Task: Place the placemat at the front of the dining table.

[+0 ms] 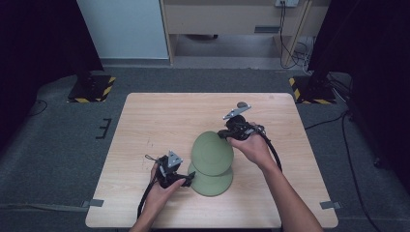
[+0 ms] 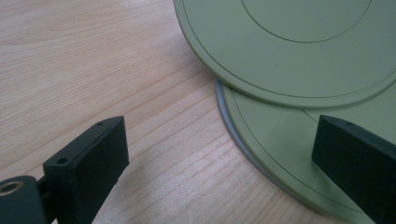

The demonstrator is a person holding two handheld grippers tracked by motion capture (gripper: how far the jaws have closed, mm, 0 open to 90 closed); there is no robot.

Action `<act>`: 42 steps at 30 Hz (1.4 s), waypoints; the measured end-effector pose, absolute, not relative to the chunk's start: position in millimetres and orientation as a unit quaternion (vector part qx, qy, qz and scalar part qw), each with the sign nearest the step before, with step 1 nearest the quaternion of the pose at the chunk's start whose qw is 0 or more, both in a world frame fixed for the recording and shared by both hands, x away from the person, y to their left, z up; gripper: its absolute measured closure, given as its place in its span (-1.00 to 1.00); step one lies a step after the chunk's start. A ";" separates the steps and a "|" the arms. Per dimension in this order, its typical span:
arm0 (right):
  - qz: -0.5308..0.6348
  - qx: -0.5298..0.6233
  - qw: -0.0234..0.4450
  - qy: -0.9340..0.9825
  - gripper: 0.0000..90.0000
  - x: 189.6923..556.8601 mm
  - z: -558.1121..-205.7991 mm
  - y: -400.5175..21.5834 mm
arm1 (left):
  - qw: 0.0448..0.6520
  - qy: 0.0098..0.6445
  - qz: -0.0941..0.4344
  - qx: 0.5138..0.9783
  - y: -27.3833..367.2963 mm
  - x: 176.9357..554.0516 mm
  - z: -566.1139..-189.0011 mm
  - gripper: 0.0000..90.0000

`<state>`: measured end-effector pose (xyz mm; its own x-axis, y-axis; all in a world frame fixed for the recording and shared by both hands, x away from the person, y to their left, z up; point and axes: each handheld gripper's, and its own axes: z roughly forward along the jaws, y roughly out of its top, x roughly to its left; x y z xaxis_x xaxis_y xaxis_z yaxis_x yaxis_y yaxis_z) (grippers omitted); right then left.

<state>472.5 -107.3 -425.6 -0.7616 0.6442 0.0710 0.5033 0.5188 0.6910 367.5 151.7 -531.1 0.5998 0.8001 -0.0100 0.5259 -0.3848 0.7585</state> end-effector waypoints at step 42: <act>0.368 0.336 0.101 0.861 0.92 482.5 -404.4 -98.3 | 0.375 0.407 0.185 0.812 152.5 367.3 -529.6 -0.93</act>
<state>482.5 -98.3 -404.4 -0.7540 0.6528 0.0731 0.5038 0.5033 0.7021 367.3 152.5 -529.6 0.6001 0.7999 -0.0053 0.5229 -0.3872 0.7593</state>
